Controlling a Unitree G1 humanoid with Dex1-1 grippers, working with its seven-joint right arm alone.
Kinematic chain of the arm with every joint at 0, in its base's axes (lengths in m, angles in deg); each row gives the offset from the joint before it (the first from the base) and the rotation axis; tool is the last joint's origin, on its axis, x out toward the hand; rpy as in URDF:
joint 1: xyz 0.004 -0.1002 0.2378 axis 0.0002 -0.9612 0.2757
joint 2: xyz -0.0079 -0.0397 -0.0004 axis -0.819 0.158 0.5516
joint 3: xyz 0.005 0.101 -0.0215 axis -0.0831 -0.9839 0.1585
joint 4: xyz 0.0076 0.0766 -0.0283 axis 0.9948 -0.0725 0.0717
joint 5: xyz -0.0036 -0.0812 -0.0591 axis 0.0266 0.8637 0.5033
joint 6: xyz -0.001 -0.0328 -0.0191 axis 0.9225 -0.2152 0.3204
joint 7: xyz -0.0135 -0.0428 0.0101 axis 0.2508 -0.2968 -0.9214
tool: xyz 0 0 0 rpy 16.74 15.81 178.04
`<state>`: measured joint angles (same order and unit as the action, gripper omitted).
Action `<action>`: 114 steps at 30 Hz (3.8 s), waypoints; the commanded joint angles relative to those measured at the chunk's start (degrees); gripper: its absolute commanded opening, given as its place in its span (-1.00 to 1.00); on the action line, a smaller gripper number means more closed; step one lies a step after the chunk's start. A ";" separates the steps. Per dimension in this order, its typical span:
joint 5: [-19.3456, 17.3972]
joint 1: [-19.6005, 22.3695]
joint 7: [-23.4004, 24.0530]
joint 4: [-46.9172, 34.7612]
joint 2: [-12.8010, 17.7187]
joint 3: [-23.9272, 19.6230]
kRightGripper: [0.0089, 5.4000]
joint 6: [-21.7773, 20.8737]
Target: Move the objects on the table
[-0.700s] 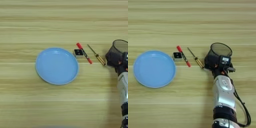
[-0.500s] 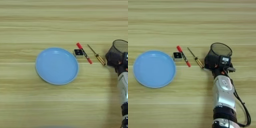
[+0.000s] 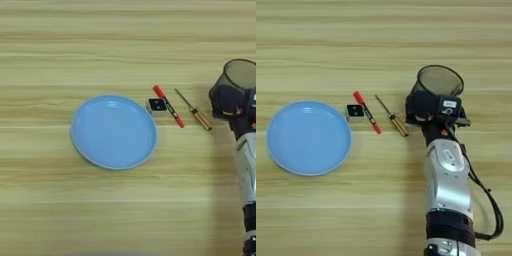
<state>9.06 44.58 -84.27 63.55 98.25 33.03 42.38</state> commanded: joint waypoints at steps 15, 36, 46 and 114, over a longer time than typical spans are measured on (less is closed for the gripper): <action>1.62 -2.35 -6.76 -24.76 -3.97 16.24 0.74 7.68; 3.88 -10.32 -11.93 -29.82 -7.66 29.11 0.74 11.53; 3.68 -11.97 -11.98 -27.28 -8.64 29.08 0.74 11.50; 6.21 -28.71 -22.36 -40.82 3.27 32.67 0.98 15.39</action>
<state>14.76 14.30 -107.25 23.89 101.07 65.95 59.98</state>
